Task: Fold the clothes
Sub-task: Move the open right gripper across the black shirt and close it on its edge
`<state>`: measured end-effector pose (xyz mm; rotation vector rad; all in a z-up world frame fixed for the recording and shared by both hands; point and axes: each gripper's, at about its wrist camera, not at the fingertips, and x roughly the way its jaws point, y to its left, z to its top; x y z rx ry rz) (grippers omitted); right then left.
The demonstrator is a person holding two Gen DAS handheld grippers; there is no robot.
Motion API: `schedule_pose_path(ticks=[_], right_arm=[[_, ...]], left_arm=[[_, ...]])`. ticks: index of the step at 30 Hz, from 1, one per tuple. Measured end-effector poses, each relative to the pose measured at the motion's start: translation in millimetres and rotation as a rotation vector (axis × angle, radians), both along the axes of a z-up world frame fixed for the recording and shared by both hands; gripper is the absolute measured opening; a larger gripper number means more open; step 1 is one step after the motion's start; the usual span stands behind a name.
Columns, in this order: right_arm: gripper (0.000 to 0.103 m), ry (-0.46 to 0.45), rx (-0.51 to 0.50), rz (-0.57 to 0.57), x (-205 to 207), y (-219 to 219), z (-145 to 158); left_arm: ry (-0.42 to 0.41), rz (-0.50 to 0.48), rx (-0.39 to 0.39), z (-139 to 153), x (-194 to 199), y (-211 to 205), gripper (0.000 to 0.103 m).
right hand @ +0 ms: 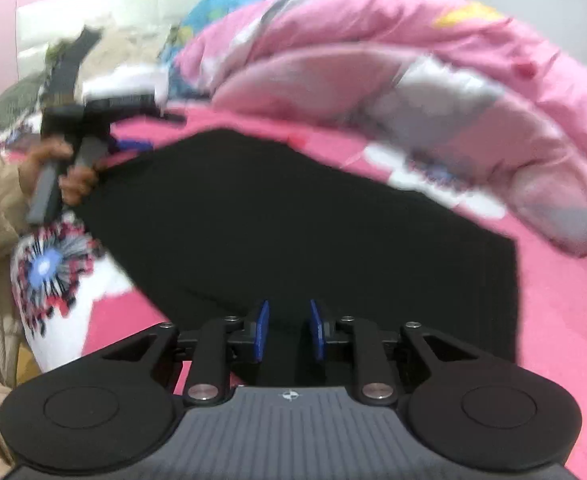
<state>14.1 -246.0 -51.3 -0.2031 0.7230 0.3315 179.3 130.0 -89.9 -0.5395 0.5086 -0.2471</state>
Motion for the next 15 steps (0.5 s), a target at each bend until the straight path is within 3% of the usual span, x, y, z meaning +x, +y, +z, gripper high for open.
schedule_pose_path(ticks=[6,11,15], right_arm=[[0.022,0.082,-0.025,0.0,-18,-18,9],[0.021,0.003,-0.019,-0.067,0,-21,17],[0.022,0.041,-0.033,-0.108,1,-24,1]], left_arm=[[0.008,0.002,0.012,1,2,-2,0.103],[0.007,0.001,0.007,1,1,-1,0.103],[0.006,0.0,0.005,1,1,0,0.103]])
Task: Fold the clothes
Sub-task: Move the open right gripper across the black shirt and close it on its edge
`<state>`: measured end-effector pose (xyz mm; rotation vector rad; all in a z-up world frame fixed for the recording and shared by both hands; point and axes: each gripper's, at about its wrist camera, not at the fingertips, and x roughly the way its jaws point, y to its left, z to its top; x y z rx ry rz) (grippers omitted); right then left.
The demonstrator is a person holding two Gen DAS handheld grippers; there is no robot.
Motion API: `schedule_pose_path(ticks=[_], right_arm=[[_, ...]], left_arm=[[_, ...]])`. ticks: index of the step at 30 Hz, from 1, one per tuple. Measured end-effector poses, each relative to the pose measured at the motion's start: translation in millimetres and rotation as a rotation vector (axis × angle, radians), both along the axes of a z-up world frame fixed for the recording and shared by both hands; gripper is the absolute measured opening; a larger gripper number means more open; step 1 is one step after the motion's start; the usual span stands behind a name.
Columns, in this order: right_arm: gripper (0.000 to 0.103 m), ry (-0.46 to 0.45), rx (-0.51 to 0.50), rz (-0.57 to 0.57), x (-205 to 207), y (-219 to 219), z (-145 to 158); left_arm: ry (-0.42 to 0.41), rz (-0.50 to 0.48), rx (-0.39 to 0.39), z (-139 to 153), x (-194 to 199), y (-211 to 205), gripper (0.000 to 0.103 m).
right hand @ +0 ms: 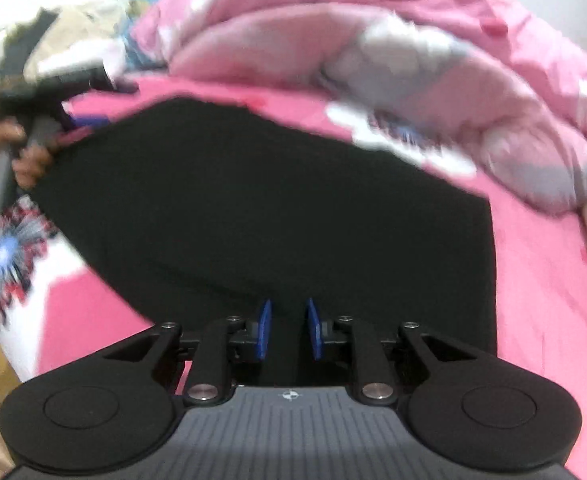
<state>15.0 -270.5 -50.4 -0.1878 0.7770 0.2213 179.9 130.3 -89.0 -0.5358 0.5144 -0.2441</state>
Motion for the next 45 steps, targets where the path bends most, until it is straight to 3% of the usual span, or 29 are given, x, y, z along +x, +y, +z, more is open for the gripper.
schedule_pose_path(ticks=[4,8,12,16,24,27,34,36,41,45], right_arm=[[0.022,0.028,-0.01,0.038,-20,8,15],[0.022,-0.071,0.042,0.123,-11,38,28],[0.022,-0.129,0.135,0.192,21,78,15],[0.022,-0.059,0.143,0.244,26,105,-10],[0.022,-0.1,0.174,0.264,24,120,4],[0.022,-0.071,0.184,0.233,41,129,-4],[0.022,-0.059,0.148,0.436,20,177,-4],[0.022,-0.088,0.142,0.404,24,176,1],[0.024,-0.086,0.232,0.198,56,156,3],[0.024,-0.071,0.215,0.257,54,188,-8]], left_arm=[[0.004,0.003,0.013,1,0,-2,0.103],[0.0,0.001,0.001,1,0,-1,0.103],[-0.002,-0.002,-0.005,1,-1,0,0.103],[0.006,-0.004,-0.017,2,-2,2,0.103],[0.047,0.008,0.054,11,-9,-4,0.103],[0.059,0.023,0.031,14,-14,8,0.103],[0.098,0.133,-0.009,21,-25,48,0.103],[0.101,0.122,-0.022,21,-27,54,0.103],[0.107,0.107,0.019,20,-30,58,0.103],[0.104,0.095,0.011,18,-34,64,0.103]])
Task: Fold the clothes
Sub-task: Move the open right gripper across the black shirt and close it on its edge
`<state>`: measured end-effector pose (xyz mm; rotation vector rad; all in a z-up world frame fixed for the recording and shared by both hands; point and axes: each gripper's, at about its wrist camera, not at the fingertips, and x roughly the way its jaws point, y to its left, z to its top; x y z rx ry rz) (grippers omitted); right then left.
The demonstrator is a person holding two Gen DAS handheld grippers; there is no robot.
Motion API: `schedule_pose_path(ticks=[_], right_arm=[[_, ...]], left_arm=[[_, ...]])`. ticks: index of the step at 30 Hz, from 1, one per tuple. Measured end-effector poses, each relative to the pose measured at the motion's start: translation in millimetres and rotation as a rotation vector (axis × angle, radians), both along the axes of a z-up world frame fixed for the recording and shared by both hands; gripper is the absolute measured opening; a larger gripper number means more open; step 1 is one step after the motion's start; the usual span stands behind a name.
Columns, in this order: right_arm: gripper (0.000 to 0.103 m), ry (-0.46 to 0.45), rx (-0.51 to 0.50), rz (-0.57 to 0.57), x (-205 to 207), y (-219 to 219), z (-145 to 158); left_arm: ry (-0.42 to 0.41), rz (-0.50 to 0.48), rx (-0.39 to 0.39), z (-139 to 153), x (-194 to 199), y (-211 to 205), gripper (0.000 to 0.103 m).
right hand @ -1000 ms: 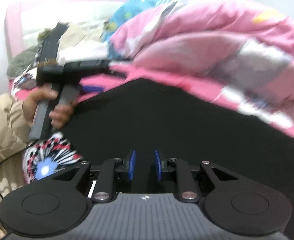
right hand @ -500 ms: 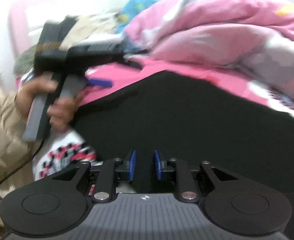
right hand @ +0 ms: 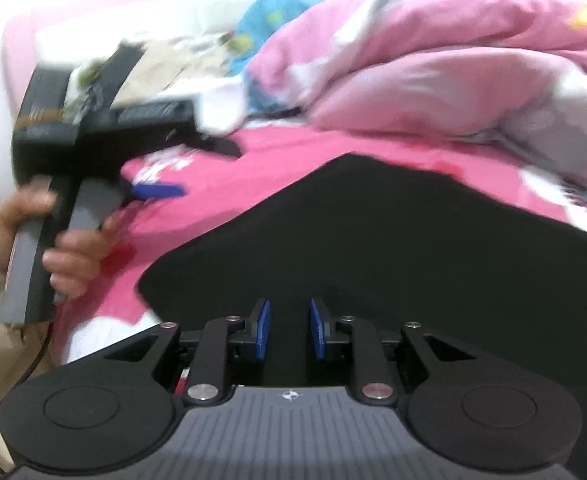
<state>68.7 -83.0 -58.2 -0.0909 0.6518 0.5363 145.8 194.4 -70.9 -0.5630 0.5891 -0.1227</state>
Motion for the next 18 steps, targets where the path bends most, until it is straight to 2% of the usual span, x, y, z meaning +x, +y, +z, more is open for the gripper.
schedule_pose_path(ticks=[3,5,7,9,11,15,18], right_arm=[[0.024,-0.02,0.005,0.12,-18,28,0],[0.03,-0.017,0.008,0.181,-28,40,-1],[0.03,-0.013,0.013,0.174,-29,41,2],[0.03,0.021,0.075,0.162,-27,33,8],[0.03,0.014,0.099,0.167,-29,32,14],[0.029,-0.063,0.012,0.155,-33,40,20],[0.029,-0.132,-0.098,0.15,-34,51,18]], left_arm=[[0.003,-0.008,0.002,-2,-2,3,0.103],[0.001,-0.017,0.002,-2,-2,5,0.103],[0.0,-0.024,0.008,-2,-3,5,0.103],[0.001,-0.031,0.012,-2,-4,6,0.103],[0.003,-0.034,0.013,-3,-4,6,0.103],[0.007,-0.035,0.013,-3,-4,6,0.103],[0.01,-0.038,0.028,-3,-4,4,0.103]])
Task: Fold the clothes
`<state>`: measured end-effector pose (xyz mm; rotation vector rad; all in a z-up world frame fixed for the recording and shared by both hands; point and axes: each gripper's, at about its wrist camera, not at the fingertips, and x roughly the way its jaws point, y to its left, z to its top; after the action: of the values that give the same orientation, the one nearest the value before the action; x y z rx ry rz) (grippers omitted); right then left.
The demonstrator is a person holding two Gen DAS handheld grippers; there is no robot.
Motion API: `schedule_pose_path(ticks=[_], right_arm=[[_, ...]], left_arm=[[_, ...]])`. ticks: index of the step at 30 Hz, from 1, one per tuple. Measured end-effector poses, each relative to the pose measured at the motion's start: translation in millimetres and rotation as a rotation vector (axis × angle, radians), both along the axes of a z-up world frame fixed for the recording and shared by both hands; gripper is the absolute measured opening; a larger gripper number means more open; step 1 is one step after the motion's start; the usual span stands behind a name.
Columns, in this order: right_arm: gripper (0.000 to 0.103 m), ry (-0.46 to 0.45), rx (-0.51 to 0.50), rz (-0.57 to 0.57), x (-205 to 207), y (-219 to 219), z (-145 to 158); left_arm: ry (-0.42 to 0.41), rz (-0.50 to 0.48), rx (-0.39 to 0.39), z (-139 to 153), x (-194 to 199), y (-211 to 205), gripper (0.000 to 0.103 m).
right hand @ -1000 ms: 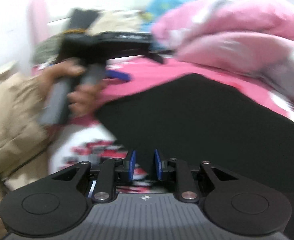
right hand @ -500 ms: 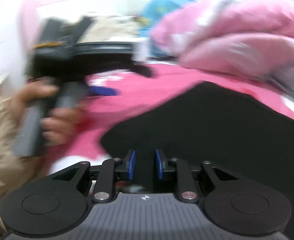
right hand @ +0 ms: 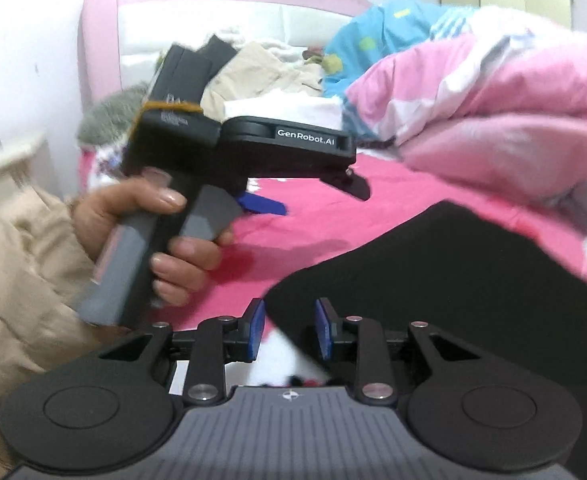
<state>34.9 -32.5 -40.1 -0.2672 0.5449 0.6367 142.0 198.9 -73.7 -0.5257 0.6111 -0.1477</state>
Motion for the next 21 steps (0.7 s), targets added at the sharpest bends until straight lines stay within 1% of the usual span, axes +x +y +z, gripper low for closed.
schedule_pose_path(ticks=[2,4,7,9,10,12,13,14,16,19,21], right_arm=[[0.029,-0.045,-0.067,0.025,-1,11,-3],[0.029,-0.083,-0.113,0.064,-3,23,-7],[0.03,-0.113,-0.187,0.101,-1,39,-15],[0.031,-0.132,-0.246,0.099,1,46,-24],[0.031,-0.132,-0.25,0.092,2,47,-25],[0.03,-0.119,-0.228,0.072,7,46,-25],[0.026,-0.104,-0.207,0.058,9,44,-24],[0.018,-0.079,-0.176,0.035,13,40,-22],[0.005,-0.03,-0.106,-0.018,22,30,-17],[0.004,0.012,0.022,-0.084,26,11,-7],[0.004,0.025,0.091,-0.133,27,-4,-2]], left_arm=[[0.003,-0.001,0.015,0,0,-2,0.103],[0.005,0.0,0.029,0,1,-4,0.103],[0.008,-0.002,0.046,0,1,-6,0.103],[0.008,-0.004,0.049,0,1,-6,0.103],[0.008,-0.004,0.048,0,1,-6,0.103],[0.007,-0.003,0.035,0,1,-4,0.103],[0.006,-0.002,0.027,0,1,-3,0.103],[0.006,0.001,0.016,-1,0,-2,0.103],[0.006,0.003,-0.007,-1,1,1,0.103],[0.007,0.008,-0.031,-1,2,3,0.103],[0.009,0.013,-0.023,0,2,1,0.103]])
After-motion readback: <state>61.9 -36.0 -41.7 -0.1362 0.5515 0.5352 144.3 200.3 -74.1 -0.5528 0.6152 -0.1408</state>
